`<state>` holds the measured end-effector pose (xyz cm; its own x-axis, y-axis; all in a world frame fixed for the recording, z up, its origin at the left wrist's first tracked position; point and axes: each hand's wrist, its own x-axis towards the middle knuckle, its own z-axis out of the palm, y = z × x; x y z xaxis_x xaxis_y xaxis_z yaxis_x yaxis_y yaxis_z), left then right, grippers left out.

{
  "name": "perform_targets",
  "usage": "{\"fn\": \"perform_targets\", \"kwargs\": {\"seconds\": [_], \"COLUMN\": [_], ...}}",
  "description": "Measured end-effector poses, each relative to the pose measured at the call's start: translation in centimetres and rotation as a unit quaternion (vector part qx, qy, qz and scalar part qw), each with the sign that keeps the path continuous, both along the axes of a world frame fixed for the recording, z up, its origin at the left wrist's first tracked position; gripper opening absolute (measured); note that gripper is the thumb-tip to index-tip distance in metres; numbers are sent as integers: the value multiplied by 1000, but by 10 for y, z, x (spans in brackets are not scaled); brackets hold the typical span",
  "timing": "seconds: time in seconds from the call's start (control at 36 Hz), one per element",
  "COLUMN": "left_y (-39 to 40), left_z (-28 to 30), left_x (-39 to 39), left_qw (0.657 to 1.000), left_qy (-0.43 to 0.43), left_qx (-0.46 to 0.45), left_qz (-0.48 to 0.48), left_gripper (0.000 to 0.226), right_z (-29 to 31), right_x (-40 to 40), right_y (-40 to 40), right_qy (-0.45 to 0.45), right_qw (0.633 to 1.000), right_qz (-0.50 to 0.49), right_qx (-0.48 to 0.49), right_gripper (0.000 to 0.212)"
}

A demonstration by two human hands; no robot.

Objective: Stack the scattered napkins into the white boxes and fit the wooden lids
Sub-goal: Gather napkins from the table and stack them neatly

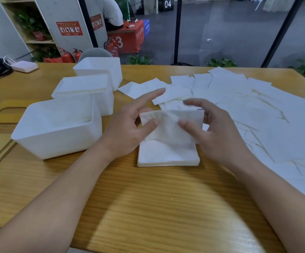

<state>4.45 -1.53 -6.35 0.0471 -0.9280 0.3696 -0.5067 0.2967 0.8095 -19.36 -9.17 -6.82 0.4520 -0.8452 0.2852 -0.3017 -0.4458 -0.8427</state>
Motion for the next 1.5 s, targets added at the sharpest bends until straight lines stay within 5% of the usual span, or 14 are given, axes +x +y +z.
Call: {"fn": "perform_targets", "kwargs": {"seconds": [0.06,0.19,0.44,0.92,1.08,1.33,1.5], "left_y": [-3,-2,0,-5,-13,-16,-16], "left_z": [-1,0,1,-11,-20,-26,-26], "left_x": [2,8,13,20,23,20,19], "left_qw": [1000,998,985,980,977,972,973], "left_qy": [17,34,-75,-144,-177,-195,-190], "left_qx": [-2,-8,151,138,110,127,128], "left_qz": [13,43,-24,-8,44,18,19], "left_gripper": [58,53,75,56,26,21,21], "right_z": [0,2,-6,-19,-23,-20,-19], "right_x": [0,1,-5,1,3,5,5], "right_y": [-1,-2,-10,-9,-11,-12,-12], "right_qy": [-27,-70,82,170,255,354,354], "right_qw": [1000,997,996,982,957,925,924], "right_qz": [4,24,7,-17,3,9,13], "right_qx": [-4,37,36,-79,-136,-140,-143], "right_gripper": [26,28,33,30,54,84,81]}}
